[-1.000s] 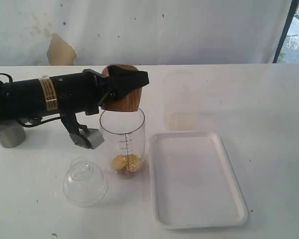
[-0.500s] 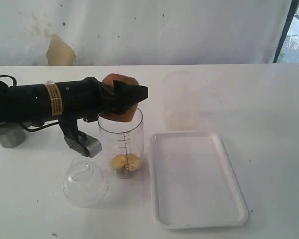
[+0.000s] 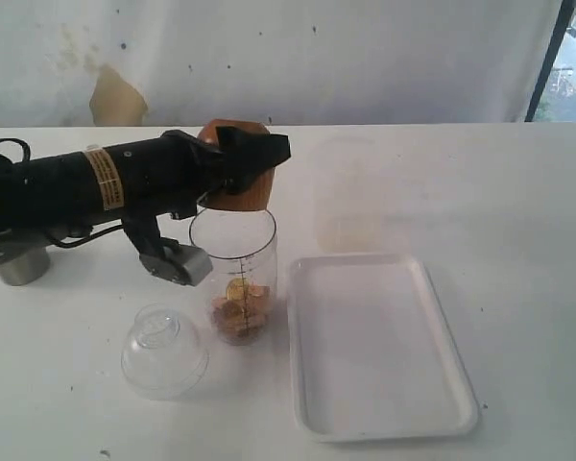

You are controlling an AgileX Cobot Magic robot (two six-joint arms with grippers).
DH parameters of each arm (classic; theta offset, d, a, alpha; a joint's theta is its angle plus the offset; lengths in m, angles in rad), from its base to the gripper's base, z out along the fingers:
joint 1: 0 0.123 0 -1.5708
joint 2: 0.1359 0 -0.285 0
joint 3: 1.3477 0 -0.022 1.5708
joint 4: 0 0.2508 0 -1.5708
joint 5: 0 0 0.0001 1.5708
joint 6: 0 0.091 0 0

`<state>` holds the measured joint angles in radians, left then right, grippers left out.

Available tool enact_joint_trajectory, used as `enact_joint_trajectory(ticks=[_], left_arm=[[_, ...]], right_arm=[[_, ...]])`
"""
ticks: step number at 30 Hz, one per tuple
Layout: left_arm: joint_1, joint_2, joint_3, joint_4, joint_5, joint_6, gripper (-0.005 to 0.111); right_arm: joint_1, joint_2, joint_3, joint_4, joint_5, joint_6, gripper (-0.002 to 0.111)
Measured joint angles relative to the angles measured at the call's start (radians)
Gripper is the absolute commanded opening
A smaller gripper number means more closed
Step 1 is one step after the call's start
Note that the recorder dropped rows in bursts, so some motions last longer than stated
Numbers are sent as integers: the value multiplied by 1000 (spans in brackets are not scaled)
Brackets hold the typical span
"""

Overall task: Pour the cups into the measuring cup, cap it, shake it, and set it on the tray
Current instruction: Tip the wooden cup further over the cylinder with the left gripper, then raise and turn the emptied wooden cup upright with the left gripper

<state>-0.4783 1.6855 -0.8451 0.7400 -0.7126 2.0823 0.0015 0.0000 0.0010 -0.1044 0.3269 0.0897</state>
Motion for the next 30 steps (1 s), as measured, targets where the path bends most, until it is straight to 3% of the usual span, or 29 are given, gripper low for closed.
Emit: enact_joint_trajectory(ticks=[5, 9, 15, 20, 26, 30], left_arm=[[0, 0, 0, -27, -23, -9, 0], [0, 0, 0, -94, -95, -111, 0], [0, 0, 0, -322, -206, -509, 0], [0, 0, 0, -466, -231, -716, 0], [0, 0, -9, -460, -233, -992, 0], [0, 0, -21, -335, -229, -1252, 0]], right_arm=[[0, 0, 0, 0, 0, 0, 0], [0, 0, 0, 0, 0, 0, 0], [0, 0, 0, 0, 0, 0, 0], [0, 0, 0, 0, 0, 0, 0], [0, 0, 0, 0, 0, 14, 0], [0, 0, 0, 0, 0, 14, 0]])
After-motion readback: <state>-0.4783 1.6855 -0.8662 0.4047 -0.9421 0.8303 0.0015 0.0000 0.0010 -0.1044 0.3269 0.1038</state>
